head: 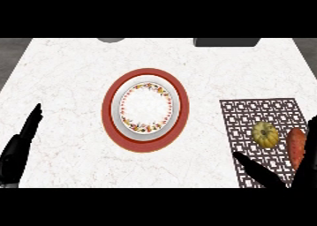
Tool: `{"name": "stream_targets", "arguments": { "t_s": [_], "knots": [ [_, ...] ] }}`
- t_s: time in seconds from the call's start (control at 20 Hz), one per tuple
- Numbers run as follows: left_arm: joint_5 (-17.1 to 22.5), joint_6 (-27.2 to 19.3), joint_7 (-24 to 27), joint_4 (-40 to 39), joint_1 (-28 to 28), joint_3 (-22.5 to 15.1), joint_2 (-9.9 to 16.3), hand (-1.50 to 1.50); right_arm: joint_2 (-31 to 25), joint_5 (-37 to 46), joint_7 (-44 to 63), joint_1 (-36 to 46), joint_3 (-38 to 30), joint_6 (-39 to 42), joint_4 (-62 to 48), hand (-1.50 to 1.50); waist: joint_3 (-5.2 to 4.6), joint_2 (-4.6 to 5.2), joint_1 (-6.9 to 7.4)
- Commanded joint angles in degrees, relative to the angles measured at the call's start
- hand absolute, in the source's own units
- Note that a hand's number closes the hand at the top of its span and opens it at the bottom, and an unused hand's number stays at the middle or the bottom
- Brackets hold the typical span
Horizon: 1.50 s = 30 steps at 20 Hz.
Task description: Pick the squash from the placemat and place it in the plate
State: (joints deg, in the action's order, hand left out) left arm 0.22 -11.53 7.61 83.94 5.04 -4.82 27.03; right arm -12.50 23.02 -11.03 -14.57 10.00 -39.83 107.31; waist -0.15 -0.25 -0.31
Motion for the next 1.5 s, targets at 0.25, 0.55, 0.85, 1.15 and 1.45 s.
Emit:
{"name": "stream_targets", "arguments": {
  "t_s": [0.25, 0.55, 0.85, 1.15, 1.45],
  "knots": [
    [0.72, 1.39, -0.51, 0.71, -0.43, 0.90, 0.12, 0.00, -5.63, 23.36, 31.18, -5.02, 1.76, 11.70, 6.74, -1.50, -0.18, 0.43, 0.67],
    [0.14, 1.68, -2.73, 2.93, -0.85, 1.44, 0.69, 0.00, -8.23, 26.40, 51.39, 3.38, -1.46, 30.14, 11.62, -1.50, 0.01, 0.31, 1.11],
    [-1.21, 2.37, -1.00, 4.18, 2.04, 1.55, -0.31, 0.00, -6.86, 24.16, 58.67, 13.30, -0.56, 41.50, 4.52, -1.50, 0.14, 0.29, 1.04],
    [-2.03, 2.49, -2.21, 4.01, 0.81, 1.90, -1.33, 0.00, -9.87, 21.90, 62.51, 18.17, -2.40, 52.31, -1.68, -1.50, 0.15, 0.29, 1.07],
    [-3.90, 3.06, -1.15, 1.58, -1.20, 4.35, -3.57, 0.00, -11.56, 18.49, 53.59, 18.11, -8.68, 54.39, -8.56, -1.50, 0.16, 0.25, 0.43]
  ]
}}
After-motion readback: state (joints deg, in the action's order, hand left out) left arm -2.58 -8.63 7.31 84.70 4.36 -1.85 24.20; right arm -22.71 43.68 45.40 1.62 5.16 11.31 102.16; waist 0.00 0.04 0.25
